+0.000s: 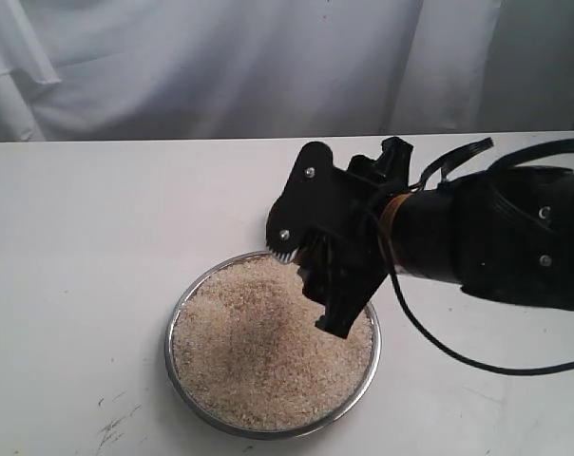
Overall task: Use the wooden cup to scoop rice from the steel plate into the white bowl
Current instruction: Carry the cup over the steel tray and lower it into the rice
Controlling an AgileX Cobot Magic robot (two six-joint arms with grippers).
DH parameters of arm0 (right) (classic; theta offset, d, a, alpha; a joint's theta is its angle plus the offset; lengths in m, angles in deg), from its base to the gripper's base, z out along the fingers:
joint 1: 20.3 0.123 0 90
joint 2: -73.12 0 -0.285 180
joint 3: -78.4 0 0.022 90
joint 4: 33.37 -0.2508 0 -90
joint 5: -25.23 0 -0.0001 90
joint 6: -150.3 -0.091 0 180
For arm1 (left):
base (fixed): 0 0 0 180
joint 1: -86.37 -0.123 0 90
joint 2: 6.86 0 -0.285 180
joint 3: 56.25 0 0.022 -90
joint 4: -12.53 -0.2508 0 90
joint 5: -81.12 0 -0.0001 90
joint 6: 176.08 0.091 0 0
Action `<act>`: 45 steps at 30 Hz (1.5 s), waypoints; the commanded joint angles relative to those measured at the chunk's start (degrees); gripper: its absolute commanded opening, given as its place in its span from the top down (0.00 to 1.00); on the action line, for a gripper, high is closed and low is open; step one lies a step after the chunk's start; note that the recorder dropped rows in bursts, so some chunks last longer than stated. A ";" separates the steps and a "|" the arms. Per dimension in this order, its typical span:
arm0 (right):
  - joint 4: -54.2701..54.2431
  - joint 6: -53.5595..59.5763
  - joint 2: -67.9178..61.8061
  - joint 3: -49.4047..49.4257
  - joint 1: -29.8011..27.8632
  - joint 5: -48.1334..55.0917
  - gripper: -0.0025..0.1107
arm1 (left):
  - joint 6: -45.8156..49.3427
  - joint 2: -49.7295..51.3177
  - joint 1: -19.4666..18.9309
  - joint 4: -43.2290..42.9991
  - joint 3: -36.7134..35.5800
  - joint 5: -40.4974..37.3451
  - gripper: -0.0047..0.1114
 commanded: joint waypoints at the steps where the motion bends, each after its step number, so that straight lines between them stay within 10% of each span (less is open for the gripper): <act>1: 0.14 4.02 0.56 -0.57 3.06 3.37 0.98 | -0.03 -0.24 0.15 -0.06 -0.28 0.76 0.96; 14: -3.86 5.20 0.56 -0.57 9.09 12.37 0.98 | -0.03 -0.24 0.15 -0.06 -0.28 0.76 0.96; 25: -30.51 57.06 0.03 -5.52 9.09 19.21 0.98 | -0.03 -0.24 0.15 -0.06 -0.28 0.76 0.96; 45: -28.83 58.63 -14.23 -24.50 9.34 41.41 0.98 | -0.03 -0.24 0.15 -0.06 -0.28 0.76 0.96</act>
